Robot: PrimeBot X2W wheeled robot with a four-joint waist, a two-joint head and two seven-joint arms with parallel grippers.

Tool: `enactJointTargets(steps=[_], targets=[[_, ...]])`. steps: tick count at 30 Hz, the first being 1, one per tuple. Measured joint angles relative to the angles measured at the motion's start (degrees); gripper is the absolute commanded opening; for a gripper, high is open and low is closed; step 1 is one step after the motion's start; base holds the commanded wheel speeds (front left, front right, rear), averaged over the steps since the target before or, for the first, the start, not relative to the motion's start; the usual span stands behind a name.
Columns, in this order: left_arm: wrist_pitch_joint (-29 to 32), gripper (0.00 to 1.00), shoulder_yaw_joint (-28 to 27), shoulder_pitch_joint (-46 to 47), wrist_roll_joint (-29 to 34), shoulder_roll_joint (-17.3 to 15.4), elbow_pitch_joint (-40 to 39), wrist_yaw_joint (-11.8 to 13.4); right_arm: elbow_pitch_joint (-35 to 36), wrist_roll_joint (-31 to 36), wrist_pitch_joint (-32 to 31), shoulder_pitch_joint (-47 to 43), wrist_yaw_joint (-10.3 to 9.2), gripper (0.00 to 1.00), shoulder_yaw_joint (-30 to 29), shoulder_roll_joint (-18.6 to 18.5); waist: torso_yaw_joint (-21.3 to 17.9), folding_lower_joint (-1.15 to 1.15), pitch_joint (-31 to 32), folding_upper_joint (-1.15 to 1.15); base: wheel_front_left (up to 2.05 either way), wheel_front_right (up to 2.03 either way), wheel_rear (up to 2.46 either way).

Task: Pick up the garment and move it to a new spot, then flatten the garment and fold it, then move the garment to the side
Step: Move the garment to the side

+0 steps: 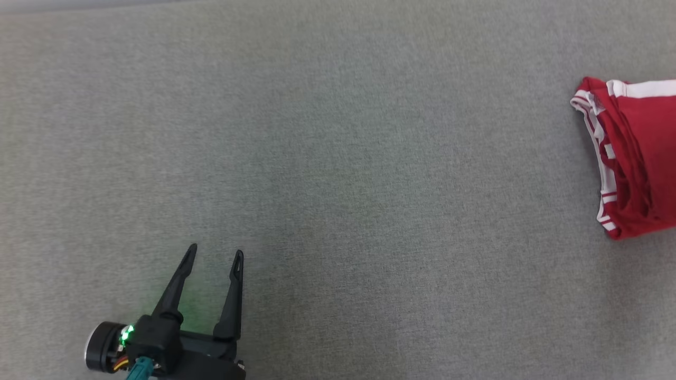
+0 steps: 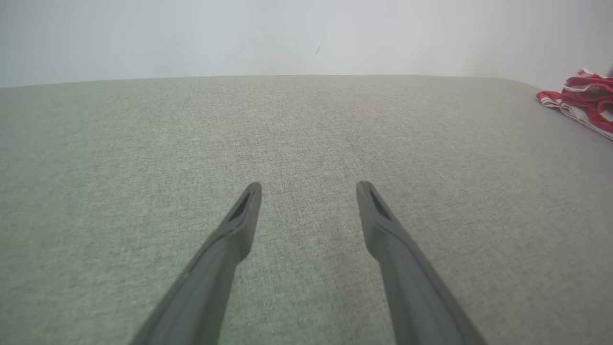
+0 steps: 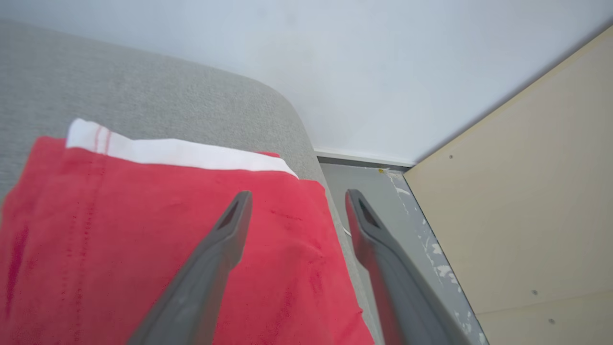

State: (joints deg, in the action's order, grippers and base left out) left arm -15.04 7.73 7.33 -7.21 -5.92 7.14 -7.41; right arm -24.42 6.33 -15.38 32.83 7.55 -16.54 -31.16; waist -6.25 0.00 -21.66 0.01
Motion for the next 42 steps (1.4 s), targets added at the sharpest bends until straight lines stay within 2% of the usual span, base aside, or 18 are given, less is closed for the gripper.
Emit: enactJointTargets(steps=[3, 7, 13, 18, 25, 33, 42], targets=[[0.0, 1.0, -0.45, -0.44, -2.43, 0.46, -0.3, -0.01, 3.65, -0.37, 4.81, -3.59, 0.01, 1.0, -2.02, 5.45, 0.58, 0.0, 1.54, 0.0, 0.0, 0.0, 0.0], [0.0, 1.0, -2.78, -1.65, -3.94, 1.44, -1.33, 0.13, 9.84, -4.36, 9.34, -9.41, 0.0, 1.0, -2.96, 11.0, 1.42, -0.01, 4.19, -0.01, 0.0, 0.0, 0.0], [0.0, 1.0, -5.14, -4.14, -5.33, 2.33, -3.8, 0.18, 18.6, -10.01, 12.78, -18.3, 0.01, 1.0, 0.66, 16.97, 2.69, -0.02, 8.49, -0.01, 0.0, 0.0, 0.0], [0.01, 1.0, -6.38, -6.13, -5.48, 2.76, -3.16, 0.38, 22.43, -13.85, 14.46, -25.74, 0.0, 1.0, 3.85, 21.52, 3.88, -0.01, 12.04, -0.02, 0.0, 0.0, 0.0], [0.0, 1.0, -6.84, -8.18, -5.47, 2.91, -1.88, 1.23, 23.63, -16.18, 16.25, -31.83, 0.0, 1.0, 7.13, 24.83, 5.43, -0.02, 15.84, -0.01, 0.0, 0.0, 0.0], [0.0, 1.0, -7.27, -10.26, -6.3, 2.98, 0.97, 3.23, 21.38, -17.07, 18.26, -35.78, 0.0, 1.0, 9.15, 26.83, 6.69, -0.01, 19.98, -0.02, 0.0, 0.0, 0.0], [0.01, 1.0, -7.87, -11.93, -6.33, 2.98, 3.16, 3.63, 17.63, -17.34, 21.53, -36.83, 0.0, 1.0, 10.59, 27.7, 7.2, 0.0, 22.4, -0.01, 0.0, 0.0, 0.0]])
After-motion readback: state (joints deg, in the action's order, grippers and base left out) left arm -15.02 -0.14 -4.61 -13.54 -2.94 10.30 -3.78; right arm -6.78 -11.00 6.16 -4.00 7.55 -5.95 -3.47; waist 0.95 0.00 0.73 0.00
